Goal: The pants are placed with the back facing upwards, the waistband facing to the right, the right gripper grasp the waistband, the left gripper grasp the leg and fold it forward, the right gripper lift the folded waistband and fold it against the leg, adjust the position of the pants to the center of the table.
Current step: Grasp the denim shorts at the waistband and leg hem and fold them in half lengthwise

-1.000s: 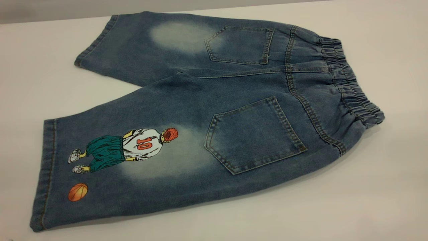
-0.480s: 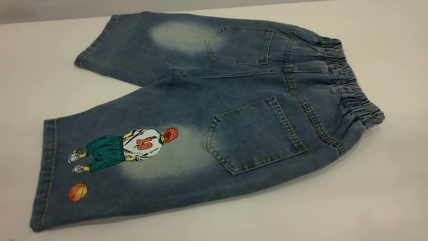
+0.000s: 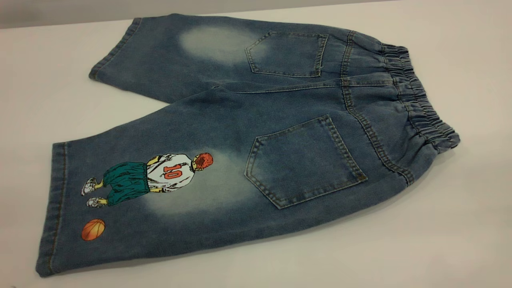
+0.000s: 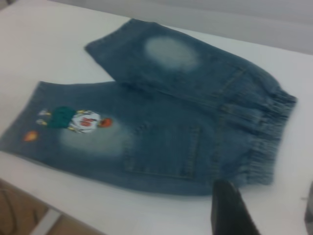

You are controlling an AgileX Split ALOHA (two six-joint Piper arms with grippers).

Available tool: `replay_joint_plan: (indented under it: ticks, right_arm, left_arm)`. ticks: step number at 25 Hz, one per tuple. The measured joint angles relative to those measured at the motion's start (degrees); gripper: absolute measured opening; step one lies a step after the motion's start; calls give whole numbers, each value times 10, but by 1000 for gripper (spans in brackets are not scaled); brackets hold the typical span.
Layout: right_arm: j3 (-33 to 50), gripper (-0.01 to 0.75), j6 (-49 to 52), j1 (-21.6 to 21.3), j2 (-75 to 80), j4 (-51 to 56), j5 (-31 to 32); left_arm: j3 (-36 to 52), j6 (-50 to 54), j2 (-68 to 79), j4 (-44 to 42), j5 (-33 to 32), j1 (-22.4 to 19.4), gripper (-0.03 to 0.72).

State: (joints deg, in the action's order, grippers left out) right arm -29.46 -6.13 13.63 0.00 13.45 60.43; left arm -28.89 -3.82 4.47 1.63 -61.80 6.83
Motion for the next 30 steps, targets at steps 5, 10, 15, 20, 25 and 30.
replay_joint_plan:
  ticks: [5,10,15,20,25,30]
  right_arm:
    - [0,288,0,0,0,34,-4]
    - [0,288,0,0,0,46,-14]
    - [-2,288,0,0,0,44,-37]
    - [-2,288,0,0,21,57,-94]
    - [-3,288,1,0,109,68,-146]
    - [-5,288,17,0,241,82,-216]
  left_arm:
    - [0,0,0,0,0,0,384]
    - [0,0,0,0,0,0,384]
    - [-6,17,0,-1,10,0,384]
    - [-25,17,12,5,72,0,384]
    - [-50,3,98,5,121,1,384]
    - [-99,-52,236,5,188,1,384]
